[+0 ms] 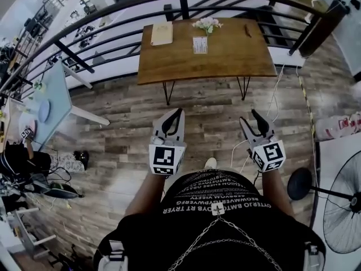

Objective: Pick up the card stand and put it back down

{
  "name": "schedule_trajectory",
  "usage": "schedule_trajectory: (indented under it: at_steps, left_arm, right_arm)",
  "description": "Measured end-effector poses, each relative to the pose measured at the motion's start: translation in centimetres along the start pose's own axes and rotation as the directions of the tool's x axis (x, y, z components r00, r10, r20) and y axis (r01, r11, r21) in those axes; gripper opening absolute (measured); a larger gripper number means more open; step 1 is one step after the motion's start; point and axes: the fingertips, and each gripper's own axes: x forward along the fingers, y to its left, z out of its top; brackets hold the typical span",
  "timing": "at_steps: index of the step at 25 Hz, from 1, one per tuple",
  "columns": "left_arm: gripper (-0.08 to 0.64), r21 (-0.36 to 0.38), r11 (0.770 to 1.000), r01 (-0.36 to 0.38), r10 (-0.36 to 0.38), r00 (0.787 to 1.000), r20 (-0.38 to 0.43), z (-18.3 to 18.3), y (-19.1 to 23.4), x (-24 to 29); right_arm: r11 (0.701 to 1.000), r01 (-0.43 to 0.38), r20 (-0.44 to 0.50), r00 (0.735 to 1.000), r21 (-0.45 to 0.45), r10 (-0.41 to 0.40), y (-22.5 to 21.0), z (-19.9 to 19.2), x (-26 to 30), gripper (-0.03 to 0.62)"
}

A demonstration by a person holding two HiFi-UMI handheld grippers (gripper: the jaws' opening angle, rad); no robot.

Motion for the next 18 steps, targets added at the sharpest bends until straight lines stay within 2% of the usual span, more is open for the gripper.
schedule_trajectory:
  at_steps: [3,7,11,13,18]
  left_arm:
    - [0.026,0.002,1.0,-0.028,0.028,1.0,-0.004,0.5,-0.1,1.4]
    - [0.026,0.001,0.999,-0.052,0.052,0.998,-0.047,-0.6,0.1,1.5]
    - [0.026,0.008,0.997,-0.072,0.072,0.994,-0.088,-1.2,0.4,1.8]
    - [0.026,0.014,0.998,-0.069,0.07,0.994,-0.082,-0.9,0.2,1.8]
    - [0.026,0.003,0.999,-0.053,0.053,0.994,-0.091,-1.9,-0.1,2.9]
  right_arm:
    - [0.999,-0.042,0.01,0.999,-0.006,0.043,-1.3,0.4,1.4,0.187]
    - [0.998,-0.055,0.025,0.998,0.005,0.055,-2.5,0.5,2.5,0.187]
    - [0.999,-0.034,0.044,0.998,-0.002,0.034,-3.6,0.7,2.8,0.181]
    - [1.0,-0.026,0.047,0.999,0.003,0.026,-3.9,0.4,2.7,0.169]
    - [1.0,-0.017,0.011,1.0,0.014,0.016,-4.9,-0.8,3.8,0.166]
